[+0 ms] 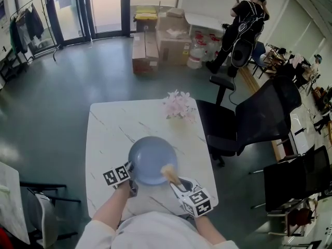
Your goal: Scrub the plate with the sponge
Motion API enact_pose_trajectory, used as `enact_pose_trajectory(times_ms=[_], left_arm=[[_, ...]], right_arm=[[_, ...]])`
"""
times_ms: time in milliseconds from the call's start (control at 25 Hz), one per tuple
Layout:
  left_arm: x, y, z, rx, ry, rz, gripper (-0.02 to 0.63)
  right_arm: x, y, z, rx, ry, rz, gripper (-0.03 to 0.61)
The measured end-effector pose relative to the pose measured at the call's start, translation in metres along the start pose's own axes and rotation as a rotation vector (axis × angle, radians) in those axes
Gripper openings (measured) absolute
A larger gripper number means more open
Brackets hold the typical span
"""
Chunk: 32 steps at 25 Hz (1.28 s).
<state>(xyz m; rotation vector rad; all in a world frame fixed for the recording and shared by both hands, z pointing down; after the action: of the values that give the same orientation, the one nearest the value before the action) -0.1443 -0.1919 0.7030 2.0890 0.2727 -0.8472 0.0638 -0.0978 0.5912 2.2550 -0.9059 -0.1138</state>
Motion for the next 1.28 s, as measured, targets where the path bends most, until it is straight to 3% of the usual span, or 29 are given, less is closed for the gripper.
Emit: enact_pose_trajectory(times_ms=[480,1160,1280], left_arm=[[-0.01,0.014,-0.002,-0.047,0.029,0.08,0.044],[-0.013,0.02,-0.002,-0.09,0.056,0.096,0.048],[-0.014,0.021,-0.004,-0.103,0.046,0.09,0.125]], right_arm=[[0.002,0.003,-0.001,-0.002,0.008,0.006,0.124],[0.001,0.005,-0.004,-0.011,0.006,0.012,0.124],[0.001,0.006,-0.003,-0.007,0.004,0.011,0.124]])
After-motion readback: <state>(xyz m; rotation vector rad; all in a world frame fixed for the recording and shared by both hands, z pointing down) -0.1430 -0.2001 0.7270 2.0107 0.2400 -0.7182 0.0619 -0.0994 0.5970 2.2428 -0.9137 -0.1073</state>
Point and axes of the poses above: the fingertips, and each gripper's own axes: y forward along the fingers, x to its right, z out of its top, the point moved 2 cm from there along -y, backward along the fingers, and after that the axes turned 5 degrees about -x, right-handed, at the moved point
